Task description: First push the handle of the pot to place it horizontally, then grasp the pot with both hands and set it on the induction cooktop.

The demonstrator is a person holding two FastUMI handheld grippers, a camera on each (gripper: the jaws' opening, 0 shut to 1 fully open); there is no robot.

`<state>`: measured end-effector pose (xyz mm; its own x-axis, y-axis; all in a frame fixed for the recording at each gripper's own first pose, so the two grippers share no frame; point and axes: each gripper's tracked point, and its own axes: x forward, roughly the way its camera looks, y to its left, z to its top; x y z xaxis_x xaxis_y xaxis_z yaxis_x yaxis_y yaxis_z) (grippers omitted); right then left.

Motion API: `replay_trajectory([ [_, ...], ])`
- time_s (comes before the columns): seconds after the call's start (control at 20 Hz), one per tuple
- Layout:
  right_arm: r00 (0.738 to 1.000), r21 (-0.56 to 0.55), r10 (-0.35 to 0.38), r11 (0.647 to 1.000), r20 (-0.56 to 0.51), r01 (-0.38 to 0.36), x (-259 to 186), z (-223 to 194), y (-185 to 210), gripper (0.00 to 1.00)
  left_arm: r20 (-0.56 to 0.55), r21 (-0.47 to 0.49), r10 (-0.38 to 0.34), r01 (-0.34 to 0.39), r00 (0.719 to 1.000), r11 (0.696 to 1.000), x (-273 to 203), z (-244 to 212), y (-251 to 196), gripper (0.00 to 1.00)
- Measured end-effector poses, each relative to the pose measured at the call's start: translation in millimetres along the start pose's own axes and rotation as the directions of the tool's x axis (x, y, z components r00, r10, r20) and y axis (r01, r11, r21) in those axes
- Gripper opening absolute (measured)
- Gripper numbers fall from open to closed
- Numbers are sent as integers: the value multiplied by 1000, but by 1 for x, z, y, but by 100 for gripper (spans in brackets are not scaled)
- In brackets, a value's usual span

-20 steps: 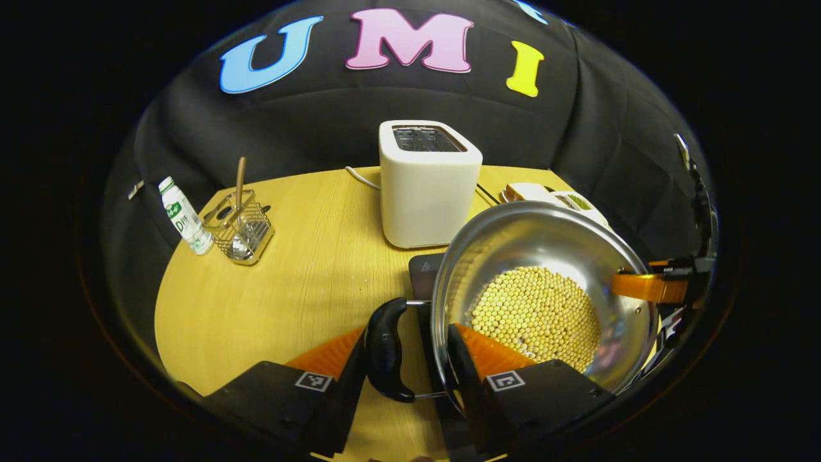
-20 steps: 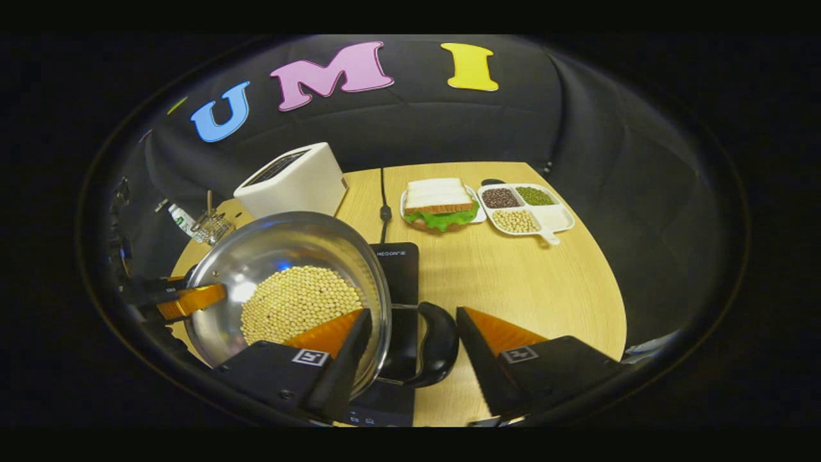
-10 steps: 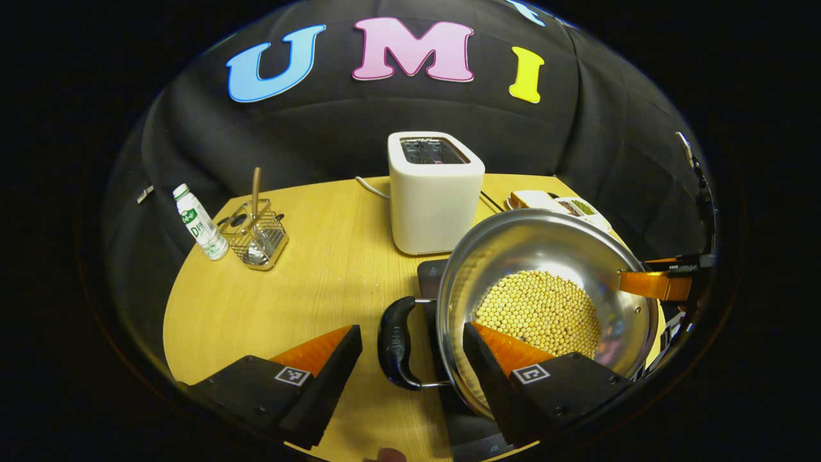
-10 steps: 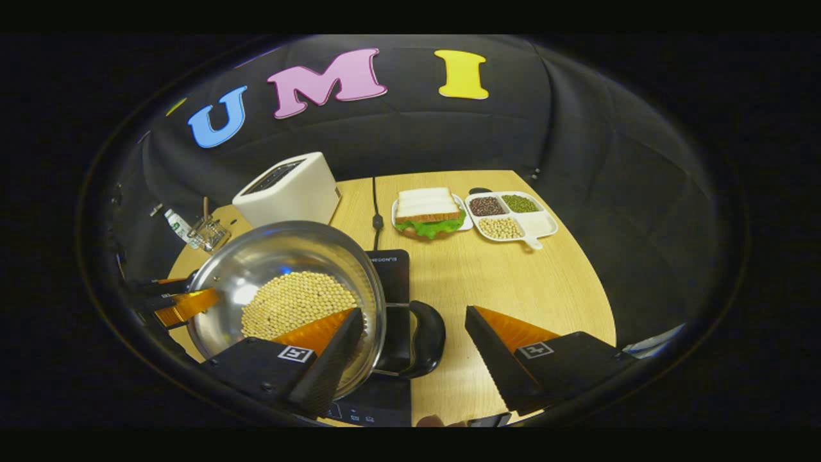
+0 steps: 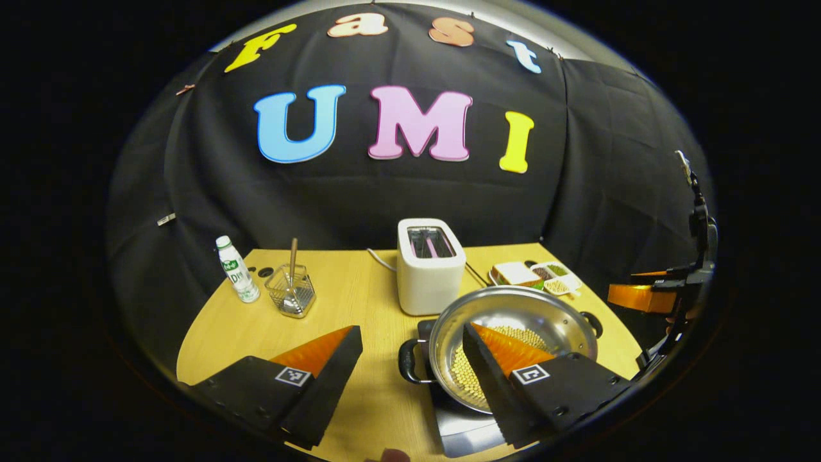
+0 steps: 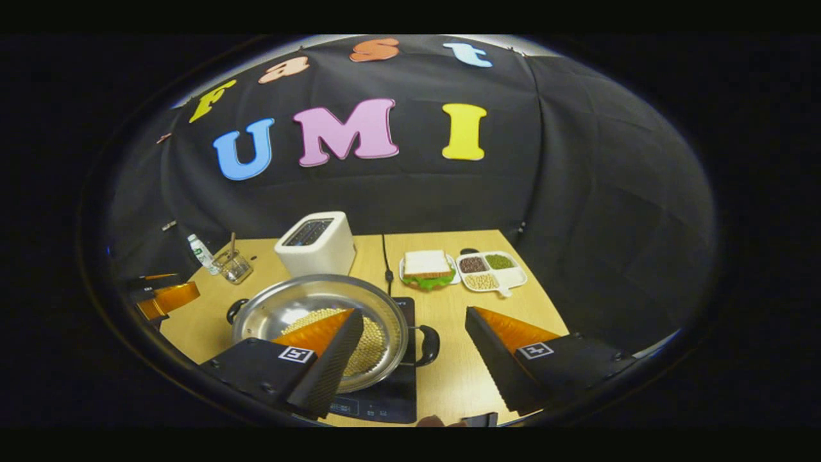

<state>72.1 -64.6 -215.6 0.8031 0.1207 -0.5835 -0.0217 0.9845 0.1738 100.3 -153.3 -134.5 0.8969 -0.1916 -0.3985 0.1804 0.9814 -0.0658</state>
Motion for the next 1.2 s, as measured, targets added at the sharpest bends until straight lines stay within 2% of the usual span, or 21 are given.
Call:
replay_trajectory([
  [0.2, 989, 5, 5, 1000, 151, -6, -46, 44, 14, 99, 135, 2, 41, -42, 990, 999, -40, 47, 16, 98],
  [0.35, 960, -9, 9, 1000, 281, -7, -78, 77, 20, 99, 215, -26, 65, -61, 974, 998, -73, 73, 23, 98],
  [0.6, 913, 10, 22, 1000, 406, -28, -117, 102, 31, 99, 347, -6, 122, -128, 930, 992, -124, 106, 33, 98],
  [0.75, 883, 1, -3, 1000, 470, 3, -132, 109, 28, 98, 365, 8, 92, -102, 927, 995, -136, 104, 22, 97],
  [0.9, 859, 1, -39, 999, 511, 44, -139, 115, 24, 98, 348, -11, 66, -67, 935, 998, -135, 100, 15, 98],
  [1.2, 848, -61, -17, 996, 530, 58, -143, 114, 32, 100, 332, -9, 62, -63, 941, 998, -125, 102, 11, 98],
])
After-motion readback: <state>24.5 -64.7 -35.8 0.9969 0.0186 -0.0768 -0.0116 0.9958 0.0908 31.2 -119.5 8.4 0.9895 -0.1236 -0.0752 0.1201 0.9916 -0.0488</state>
